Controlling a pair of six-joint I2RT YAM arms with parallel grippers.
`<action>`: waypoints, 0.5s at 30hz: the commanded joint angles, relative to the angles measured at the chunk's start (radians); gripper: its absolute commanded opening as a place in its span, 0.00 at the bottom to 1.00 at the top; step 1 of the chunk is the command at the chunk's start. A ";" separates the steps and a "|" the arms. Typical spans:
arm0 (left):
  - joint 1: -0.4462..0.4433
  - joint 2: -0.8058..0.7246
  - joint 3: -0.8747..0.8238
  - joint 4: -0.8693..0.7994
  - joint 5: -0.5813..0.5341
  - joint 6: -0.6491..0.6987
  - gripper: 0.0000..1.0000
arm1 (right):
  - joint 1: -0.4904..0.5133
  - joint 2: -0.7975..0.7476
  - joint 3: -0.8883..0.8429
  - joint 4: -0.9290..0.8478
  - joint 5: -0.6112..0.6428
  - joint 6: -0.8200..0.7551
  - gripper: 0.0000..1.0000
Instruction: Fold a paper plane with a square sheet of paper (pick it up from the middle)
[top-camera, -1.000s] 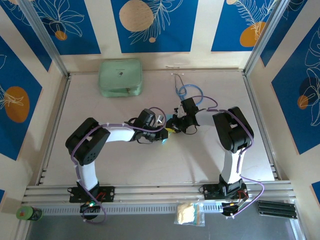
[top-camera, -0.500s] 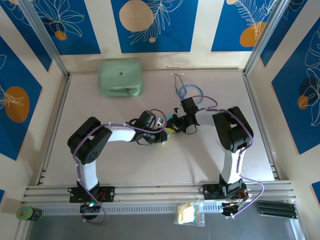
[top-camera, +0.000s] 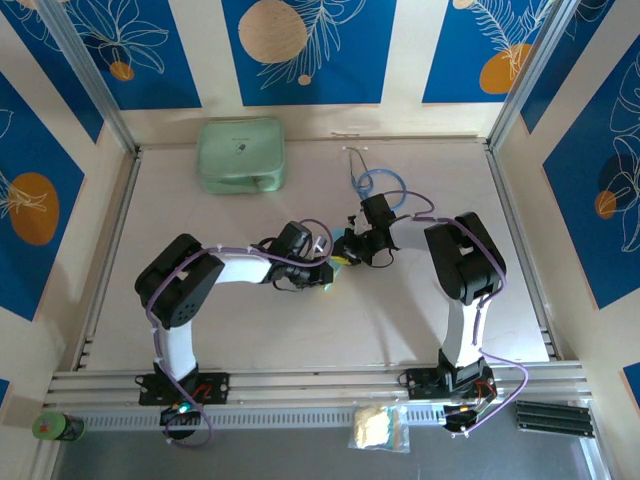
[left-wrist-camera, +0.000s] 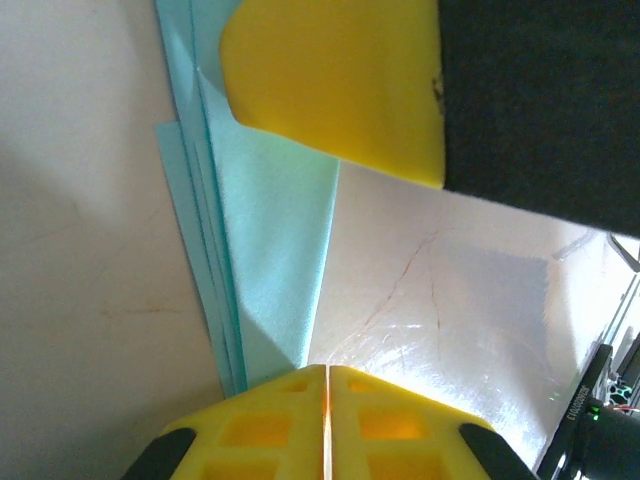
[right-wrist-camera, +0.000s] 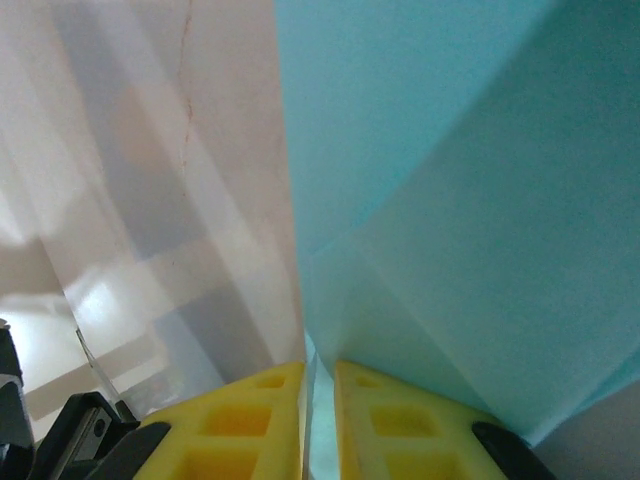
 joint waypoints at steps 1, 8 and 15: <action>-0.020 0.005 -0.021 -0.081 -0.009 0.026 0.09 | 0.005 0.053 0.001 -0.078 0.068 -0.014 0.16; -0.034 -0.009 -0.042 -0.105 -0.022 0.028 0.08 | 0.005 0.056 0.004 -0.094 0.091 -0.011 0.15; -0.046 -0.038 -0.089 -0.130 -0.038 0.027 0.07 | 0.005 0.062 0.005 -0.103 0.102 -0.006 0.15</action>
